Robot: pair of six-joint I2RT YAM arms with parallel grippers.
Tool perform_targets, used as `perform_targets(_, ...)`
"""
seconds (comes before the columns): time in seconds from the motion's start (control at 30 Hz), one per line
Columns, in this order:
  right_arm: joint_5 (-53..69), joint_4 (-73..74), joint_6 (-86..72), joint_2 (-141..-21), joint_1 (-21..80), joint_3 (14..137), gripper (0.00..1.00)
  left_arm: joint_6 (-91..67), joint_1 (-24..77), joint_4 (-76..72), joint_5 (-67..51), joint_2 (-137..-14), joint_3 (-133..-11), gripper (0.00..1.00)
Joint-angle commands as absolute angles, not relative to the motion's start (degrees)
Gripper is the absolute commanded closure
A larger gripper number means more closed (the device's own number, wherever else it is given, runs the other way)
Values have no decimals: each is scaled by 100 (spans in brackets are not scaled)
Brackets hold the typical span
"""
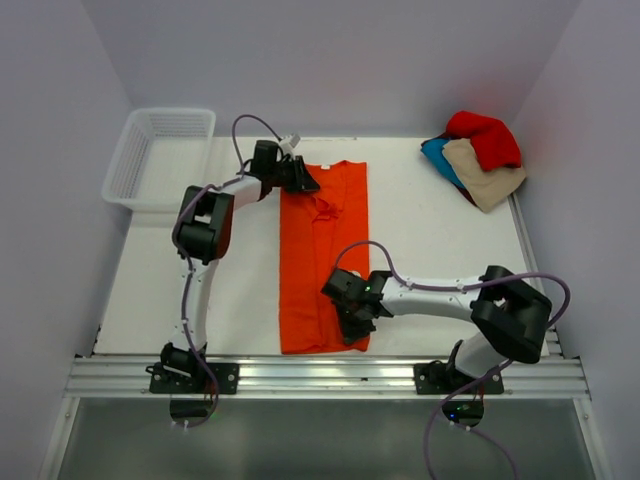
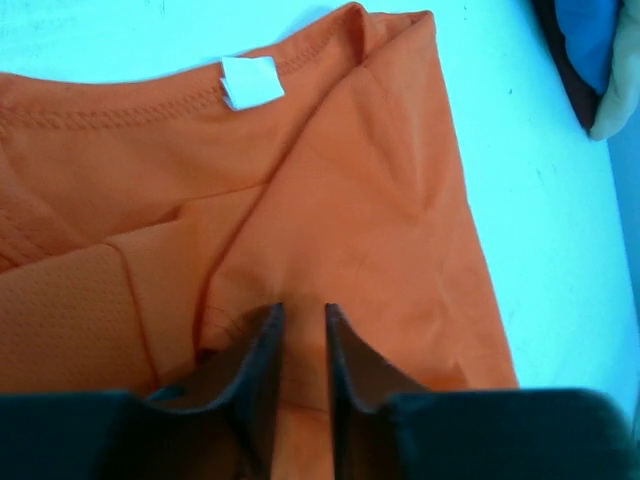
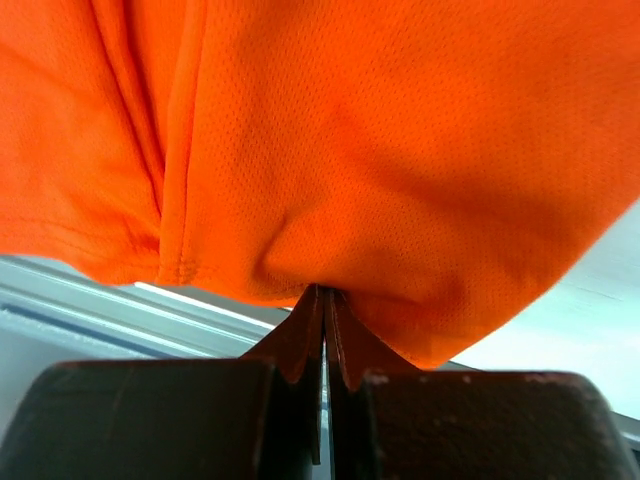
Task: Fold and stack the t-shirts
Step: Fold the tshirt
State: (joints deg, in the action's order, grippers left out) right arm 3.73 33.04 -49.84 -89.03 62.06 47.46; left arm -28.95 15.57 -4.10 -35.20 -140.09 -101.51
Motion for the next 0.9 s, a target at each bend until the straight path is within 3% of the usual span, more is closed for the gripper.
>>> perform_targets(0.0,-368,3822,-4861,-8658,6214,5166,100,-2786,1503,-606,-3577,-12959,-9880,69)
perform_targets(0.03,-474,3945,-4730,-8596,6223,5238,87,-2743,1503,-720,-3386,-12633,-9722,59)
perform_targets(0.07,-675,3998,-4676,-8387,6231,5299,76,-2681,1503,-843,-3253,-11864,-9233,39)
perform_targets(0.13,-869,4034,-4623,-8105,6223,5379,54,-2532,1547,-783,-2711,-11061,-8504,19)
perform_targets(0.17,-940,4017,-4632,-7921,6231,5362,49,-2496,1556,-660,-2524,-10683,-8290,16)
perform_targets(0.27,-1116,3789,-4702,-7296,6223,5151,41,-2470,1634,-19,-1979,-8998,-7222,14)
perform_targets(0.37,-1239,3779,-4904,-6961,6223,4870,41,-2777,1863,447,-1662,-7889,-5901,14)
perform_targets(0.63,-1433,4202,-5563,-6786,6214,4237,42,-3743,3337,1433,-1704,-6391,-3090,26)
perform_targets(0.87,-1310,4140,-5959,-5943,6223,3560,45,-4394,3893,1625,-1819,-5038,-2233,28)
